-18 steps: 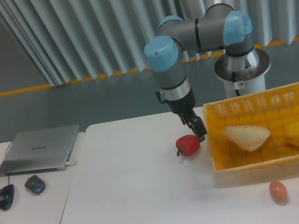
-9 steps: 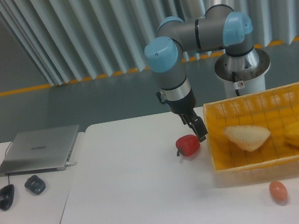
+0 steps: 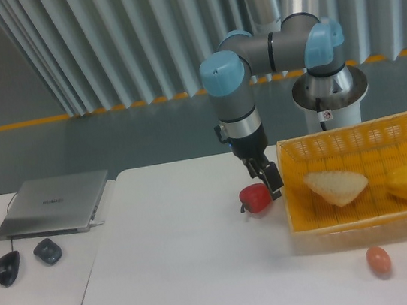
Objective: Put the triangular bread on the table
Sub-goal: 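Move the gripper over the basket and lower it to the triangular bread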
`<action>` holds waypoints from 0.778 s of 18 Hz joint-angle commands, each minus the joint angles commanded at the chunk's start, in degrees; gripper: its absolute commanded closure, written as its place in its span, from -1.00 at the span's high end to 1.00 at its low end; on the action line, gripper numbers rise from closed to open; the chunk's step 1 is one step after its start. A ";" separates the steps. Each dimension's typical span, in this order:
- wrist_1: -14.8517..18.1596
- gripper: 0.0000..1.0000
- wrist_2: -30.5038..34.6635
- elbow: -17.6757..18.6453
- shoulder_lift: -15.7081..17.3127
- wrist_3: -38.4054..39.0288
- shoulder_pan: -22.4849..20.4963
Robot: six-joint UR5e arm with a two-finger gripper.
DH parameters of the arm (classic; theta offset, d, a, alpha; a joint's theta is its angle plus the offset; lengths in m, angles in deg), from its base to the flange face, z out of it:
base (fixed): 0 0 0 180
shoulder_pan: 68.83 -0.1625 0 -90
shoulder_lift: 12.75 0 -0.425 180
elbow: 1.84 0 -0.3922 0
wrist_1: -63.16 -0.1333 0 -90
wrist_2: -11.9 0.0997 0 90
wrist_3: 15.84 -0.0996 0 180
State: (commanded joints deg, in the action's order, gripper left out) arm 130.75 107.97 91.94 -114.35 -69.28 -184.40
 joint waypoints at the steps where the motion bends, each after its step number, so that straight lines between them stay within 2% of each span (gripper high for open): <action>1: 1.57 1.00 0.00 -0.44 0.09 0.35 -0.35; 3: 2.20 1.00 0.78 -0.70 0.26 -0.26 -1.14; 5: 2.11 1.00 5.07 -1.14 0.26 -0.26 -1.94; 7: 3.94 1.00 9.38 -0.62 0.26 -0.26 -2.02; 8: 4.56 1.00 9.57 -0.70 0.26 -0.44 -2.37; 10: 6.41 1.00 9.58 -0.97 0.26 -5.33 -3.52; 12: 11.40 1.00 8.88 -1.05 0.44 -15.58 -5.79; 13: 12.82 1.00 7.31 -0.88 0.44 -17.73 -6.50; 14: 12.92 1.00 5.29 -0.36 0.44 -18.27 -6.77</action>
State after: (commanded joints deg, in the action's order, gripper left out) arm 143.67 113.26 91.58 -113.91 -87.55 -191.17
